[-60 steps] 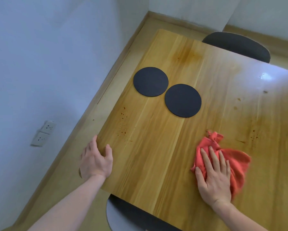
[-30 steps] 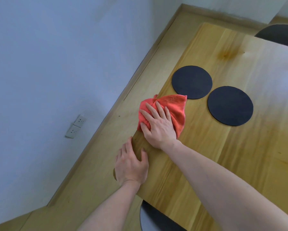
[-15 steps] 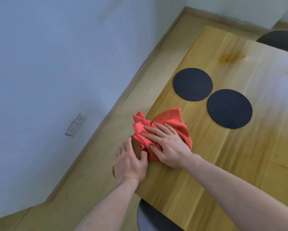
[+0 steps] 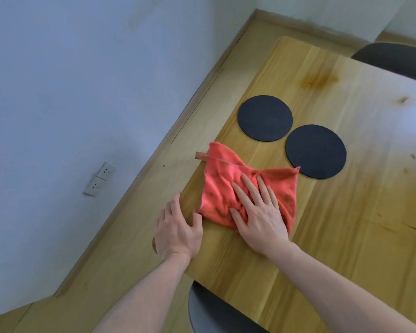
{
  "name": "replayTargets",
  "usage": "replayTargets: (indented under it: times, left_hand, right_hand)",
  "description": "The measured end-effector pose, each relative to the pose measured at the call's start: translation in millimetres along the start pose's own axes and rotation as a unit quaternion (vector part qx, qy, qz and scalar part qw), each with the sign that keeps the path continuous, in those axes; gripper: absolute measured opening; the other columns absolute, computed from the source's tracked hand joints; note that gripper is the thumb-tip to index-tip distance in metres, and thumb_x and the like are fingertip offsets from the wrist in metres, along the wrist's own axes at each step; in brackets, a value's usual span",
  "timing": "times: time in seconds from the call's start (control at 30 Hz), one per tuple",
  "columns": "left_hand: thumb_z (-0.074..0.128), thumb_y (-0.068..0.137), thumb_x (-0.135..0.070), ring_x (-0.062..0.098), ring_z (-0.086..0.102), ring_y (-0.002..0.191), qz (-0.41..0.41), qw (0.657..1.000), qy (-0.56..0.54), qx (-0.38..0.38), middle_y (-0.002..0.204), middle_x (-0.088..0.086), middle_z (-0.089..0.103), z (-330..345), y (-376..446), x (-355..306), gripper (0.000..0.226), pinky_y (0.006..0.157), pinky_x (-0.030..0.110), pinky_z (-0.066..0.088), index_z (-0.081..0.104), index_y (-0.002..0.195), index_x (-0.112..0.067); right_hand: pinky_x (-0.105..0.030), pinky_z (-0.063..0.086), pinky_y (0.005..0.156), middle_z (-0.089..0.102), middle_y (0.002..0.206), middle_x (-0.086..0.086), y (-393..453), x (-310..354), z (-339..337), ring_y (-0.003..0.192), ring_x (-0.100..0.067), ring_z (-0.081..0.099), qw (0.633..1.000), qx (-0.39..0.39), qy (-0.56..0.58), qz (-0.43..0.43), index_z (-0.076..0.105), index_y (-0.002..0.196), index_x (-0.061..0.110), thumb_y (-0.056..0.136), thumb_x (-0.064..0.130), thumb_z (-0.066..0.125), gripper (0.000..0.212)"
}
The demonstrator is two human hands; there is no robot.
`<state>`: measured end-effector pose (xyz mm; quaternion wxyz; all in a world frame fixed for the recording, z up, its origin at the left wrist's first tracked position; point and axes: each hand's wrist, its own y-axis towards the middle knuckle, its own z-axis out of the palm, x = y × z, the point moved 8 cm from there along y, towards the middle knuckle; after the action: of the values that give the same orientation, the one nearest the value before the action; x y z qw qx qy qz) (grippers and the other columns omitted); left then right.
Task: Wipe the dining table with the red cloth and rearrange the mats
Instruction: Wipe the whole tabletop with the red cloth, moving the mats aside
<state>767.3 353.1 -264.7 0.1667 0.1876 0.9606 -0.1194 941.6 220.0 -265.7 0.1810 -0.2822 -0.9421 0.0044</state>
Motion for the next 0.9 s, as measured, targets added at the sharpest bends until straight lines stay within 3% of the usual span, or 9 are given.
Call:
replayTargets:
  times: [0.2, 0.6, 0.9]
  left_hand:
    - [0.048, 0.093, -0.049, 0.025, 0.059, 0.118, -0.003, 1.0, -0.007, 0.006, 0.138, 0.003, 0.06, -2.4, 1.7, -1.6, 0.061, 0.096, 0.042, 0.05, 0.04, 0.147, -0.021]
    - [0.049, 0.093, -0.049, 0.025, 0.058, 0.118, -0.006, 1.0, 0.0, 0.013, 0.137, 0.004, 0.059, -1.8, 2.4, 0.2, 0.063, 0.099, 0.041, 0.047, 0.039, 0.147, -0.019]
    - [0.051, 0.093, -0.048, 0.025, 0.057, 0.122, 0.004, 1.0, 0.014, -0.005, 0.137, 0.004, 0.06, 3.0, 0.4, -0.6, 0.062, 0.102, 0.04, 0.045, 0.041, 0.146, -0.018]
  right_hand:
    - [-0.05, 0.011, 0.127, 0.007, 0.17, 0.012, -41.6, -25.5, -1.5, 0.157, -0.017, -0.007, 0.999, 0.028, -0.004, 0.033, 0.018, 0.161, 0.039, 0.103, 0.058, 0.04, 0.065]
    - [-0.054, -0.012, 0.124, 0.0, 0.171, 0.006, 72.2, 29.8, 7.3, 0.156, -0.025, -0.016, 0.997, 0.018, 0.02, 0.074, 0.012, 0.161, 0.039, 0.099, 0.059, 0.028, 0.067]
    - [-0.055, -0.007, 0.125, 0.004, 0.171, 0.005, 67.8, 25.0, 8.8, 0.157, -0.028, -0.011, 0.998, -0.011, 0.023, 0.058, 0.017, 0.161, 0.038, 0.1, 0.062, 0.027, 0.067]
